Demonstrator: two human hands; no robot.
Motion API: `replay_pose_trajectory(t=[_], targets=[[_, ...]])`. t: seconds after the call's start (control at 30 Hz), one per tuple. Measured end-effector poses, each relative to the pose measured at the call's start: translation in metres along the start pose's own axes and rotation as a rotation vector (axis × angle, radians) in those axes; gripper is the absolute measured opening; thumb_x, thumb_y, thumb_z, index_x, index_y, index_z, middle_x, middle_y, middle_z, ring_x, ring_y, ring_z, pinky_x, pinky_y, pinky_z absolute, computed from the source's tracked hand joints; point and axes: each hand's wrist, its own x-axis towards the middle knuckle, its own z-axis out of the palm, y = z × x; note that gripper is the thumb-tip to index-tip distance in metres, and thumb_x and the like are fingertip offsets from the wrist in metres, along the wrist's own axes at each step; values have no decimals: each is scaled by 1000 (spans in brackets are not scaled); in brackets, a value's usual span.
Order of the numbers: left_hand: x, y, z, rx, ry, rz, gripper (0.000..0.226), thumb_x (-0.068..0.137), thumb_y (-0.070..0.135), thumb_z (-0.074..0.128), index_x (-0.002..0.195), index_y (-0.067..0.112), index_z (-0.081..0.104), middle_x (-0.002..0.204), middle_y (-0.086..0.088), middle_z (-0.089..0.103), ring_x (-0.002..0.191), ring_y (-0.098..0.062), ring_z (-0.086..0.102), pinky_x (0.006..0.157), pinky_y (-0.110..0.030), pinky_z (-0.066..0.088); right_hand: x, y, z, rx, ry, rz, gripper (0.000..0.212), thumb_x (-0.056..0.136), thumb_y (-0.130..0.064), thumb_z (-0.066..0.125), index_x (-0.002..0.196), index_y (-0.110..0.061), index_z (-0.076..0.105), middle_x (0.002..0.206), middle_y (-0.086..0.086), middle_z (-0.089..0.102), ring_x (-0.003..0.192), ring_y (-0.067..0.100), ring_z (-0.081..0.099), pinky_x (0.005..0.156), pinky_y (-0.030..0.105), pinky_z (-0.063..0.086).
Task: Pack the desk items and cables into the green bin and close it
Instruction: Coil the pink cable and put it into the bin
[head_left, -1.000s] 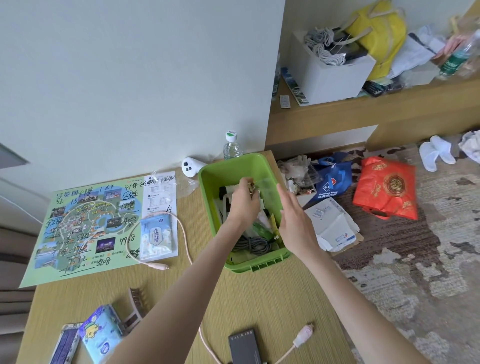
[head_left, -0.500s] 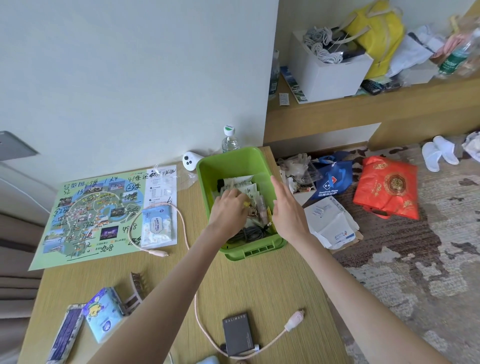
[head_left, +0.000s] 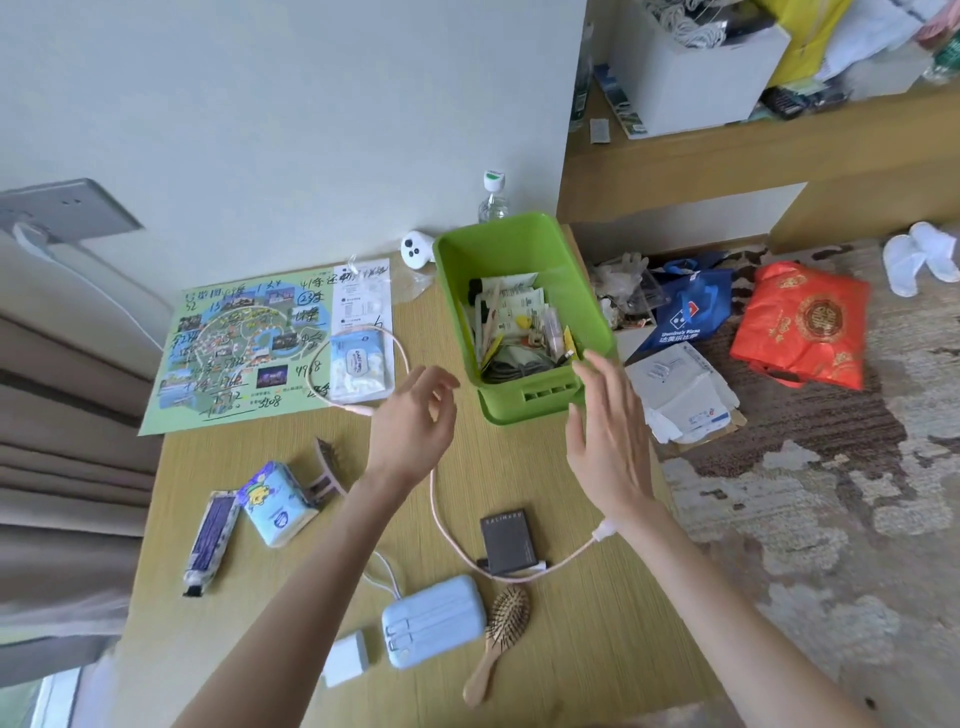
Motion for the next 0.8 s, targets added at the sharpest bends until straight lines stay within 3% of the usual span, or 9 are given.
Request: replay_pose_trajectory(t=[0.07,0.17,0.27,0.37,0.43,0.5,0.67,0.8], targets=[[-31,-19,6,32,-121,-47,16,92,13,52,99,22,63,95,8,63,70,-10,63,55,-28,51,-34,-5,4,13,-75,-27,40,83,-1,57,121,-10,53,129,3,50,117,18,51,98,29,43],[-73,-48,20,104,-403,-62,30,89,3,49,106,22,65,108,7,63,92,-11,64,67,-31,58,-78,-5,13,-4,-361,-74,26,74,4,63,95,-12,59,103,-1,54,95,16,55,82,27,48],[-107,-67,33,180,-576,-46,45,85,-6,48,114,25,64,121,8,56,114,-9,54,71,-19,54,-110,2,21,-96,-659,-13,18,78,-5,61,89,-18,53,97,-6,45,94,13,46,82,24,37],[-128,-78,43,256,-630,10,43,87,2,55,119,30,62,129,10,49,126,-10,42,92,-26,49,-131,10,25,-177,-798,8,22,77,-6,60,89,-20,48,99,-6,38,100,14,39,89,26,34],[-134,-81,47,277,-655,29,36,89,15,62,122,30,60,133,8,44,128,-12,39,106,-36,42,-138,13,27,-217,-791,-16,21,82,-4,58,86,-21,45,99,-5,38,102,14,38,93,28,34],[-134,-82,52,293,-655,37,33,90,24,64,122,29,59,135,6,43,128,-14,40,109,-39,39,-140,14,28,-266,-728,-32,18,89,-6,55,86,-22,47,96,-7,40,100,14,42,91,26,35],[-129,-83,61,309,-618,25,18,92,35,60,108,27,60,127,4,44,120,-14,41,101,-36,44,-142,15,30,-375,-672,-25,27,85,4,52,102,-16,51,103,-2,49,101,18,46,86,29,34],[-125,-87,63,297,-600,54,16,95,34,56,106,24,62,122,4,46,116,-14,42,97,-33,45,-141,15,26,-448,-674,-56,31,84,10,50,101,-16,51,102,0,47,100,20,45,88,31,34]])
